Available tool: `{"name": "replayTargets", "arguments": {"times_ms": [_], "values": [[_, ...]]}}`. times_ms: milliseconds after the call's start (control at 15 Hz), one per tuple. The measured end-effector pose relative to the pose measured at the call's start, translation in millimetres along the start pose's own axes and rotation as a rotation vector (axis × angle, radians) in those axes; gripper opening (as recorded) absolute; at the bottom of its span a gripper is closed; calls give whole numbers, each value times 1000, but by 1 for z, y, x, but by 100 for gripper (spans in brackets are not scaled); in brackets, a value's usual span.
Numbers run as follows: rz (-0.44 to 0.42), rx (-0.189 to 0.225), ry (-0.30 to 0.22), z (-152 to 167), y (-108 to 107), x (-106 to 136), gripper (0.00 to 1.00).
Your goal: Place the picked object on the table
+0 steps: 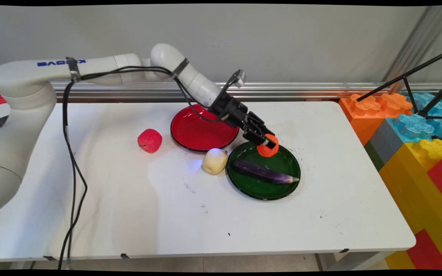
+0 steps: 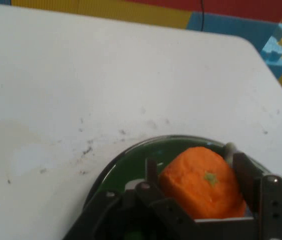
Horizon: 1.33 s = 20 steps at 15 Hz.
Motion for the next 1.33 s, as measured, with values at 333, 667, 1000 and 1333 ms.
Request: {"name": "replayTargets", "arguments": {"times_ms": [333,667,1000,1333], "values": [[-15,-10,34,-31,22,5,0],[-26,-22,48,-69,53,-9,0],[-30,-23,52,-110,77,-36,0],[-33,-18,29,-143,92,-72,0]]}}
